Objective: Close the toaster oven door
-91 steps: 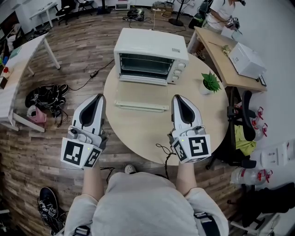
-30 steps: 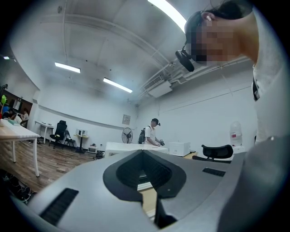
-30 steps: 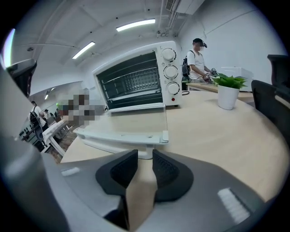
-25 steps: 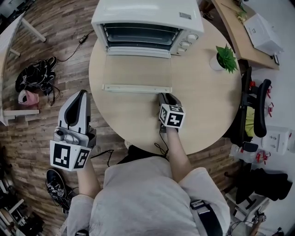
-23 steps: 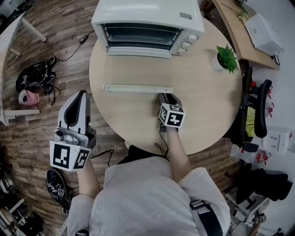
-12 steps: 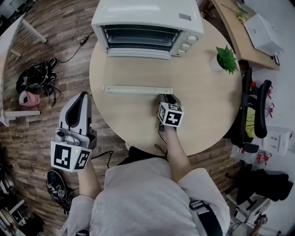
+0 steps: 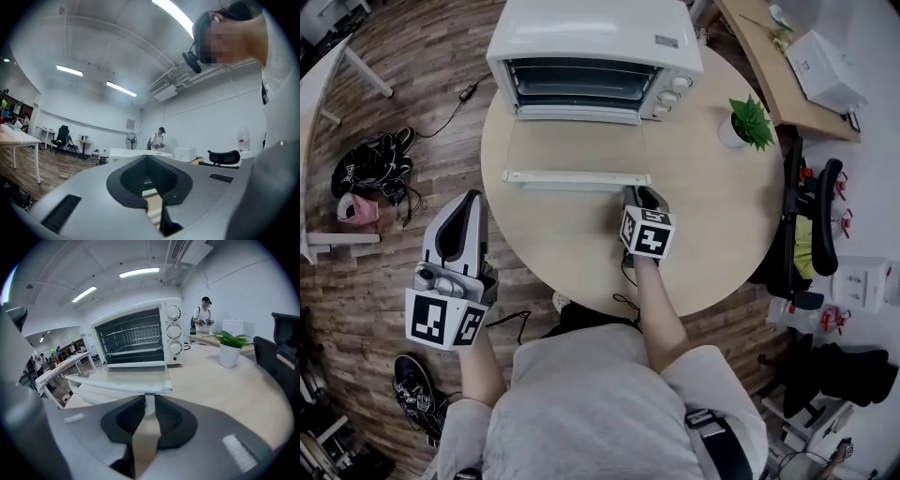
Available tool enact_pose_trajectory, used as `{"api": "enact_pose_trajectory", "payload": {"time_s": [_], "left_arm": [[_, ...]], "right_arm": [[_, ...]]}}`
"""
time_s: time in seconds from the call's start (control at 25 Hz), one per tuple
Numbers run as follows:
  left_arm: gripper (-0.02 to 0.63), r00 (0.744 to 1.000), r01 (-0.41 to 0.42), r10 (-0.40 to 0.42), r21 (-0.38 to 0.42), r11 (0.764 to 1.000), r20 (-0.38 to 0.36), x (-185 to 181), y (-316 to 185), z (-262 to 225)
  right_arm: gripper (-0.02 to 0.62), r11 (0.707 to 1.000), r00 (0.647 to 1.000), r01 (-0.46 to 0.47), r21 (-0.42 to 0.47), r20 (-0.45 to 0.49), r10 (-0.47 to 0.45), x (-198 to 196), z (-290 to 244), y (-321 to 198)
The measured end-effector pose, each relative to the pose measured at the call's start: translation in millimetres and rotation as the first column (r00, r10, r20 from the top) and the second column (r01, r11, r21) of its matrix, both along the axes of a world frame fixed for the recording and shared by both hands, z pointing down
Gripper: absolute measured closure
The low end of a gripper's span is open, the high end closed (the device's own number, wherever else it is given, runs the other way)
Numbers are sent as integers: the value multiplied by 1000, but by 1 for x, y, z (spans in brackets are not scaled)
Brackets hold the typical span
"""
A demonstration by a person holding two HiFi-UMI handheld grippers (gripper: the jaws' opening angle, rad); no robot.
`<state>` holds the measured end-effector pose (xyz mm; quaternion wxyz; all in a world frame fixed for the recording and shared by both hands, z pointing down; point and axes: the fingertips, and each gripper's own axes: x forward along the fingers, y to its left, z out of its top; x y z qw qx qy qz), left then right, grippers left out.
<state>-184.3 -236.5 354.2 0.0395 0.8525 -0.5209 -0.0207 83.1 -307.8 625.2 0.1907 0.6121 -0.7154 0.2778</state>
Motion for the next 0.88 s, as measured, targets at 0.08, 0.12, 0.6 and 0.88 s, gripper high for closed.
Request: {"api": "enact_pose_trajectory", "payload": {"time_s": [0.08,0.12,0.6,0.88], "left_arm": [[600,1000,1,-1,6,1000,-3,-1,2,-2],[600,1000,1,-1,9,1000,-5,-2,4,-3],[600,1000,4,-3,39,999,-23,-6,20,-12],[600,1000,9,-7,52,999,-30,-8,26,-17]], "right_arm": [[514,1000,1000,2,9,-7,-2,0,-8,-2],[514,1000,1000,4,10,-10,-4,0,-11,-3],[513,997,999,33,76,-32,-31,0,-61,-21],[511,992,998,49,112,-45,-44,1,-85,-35]]}}
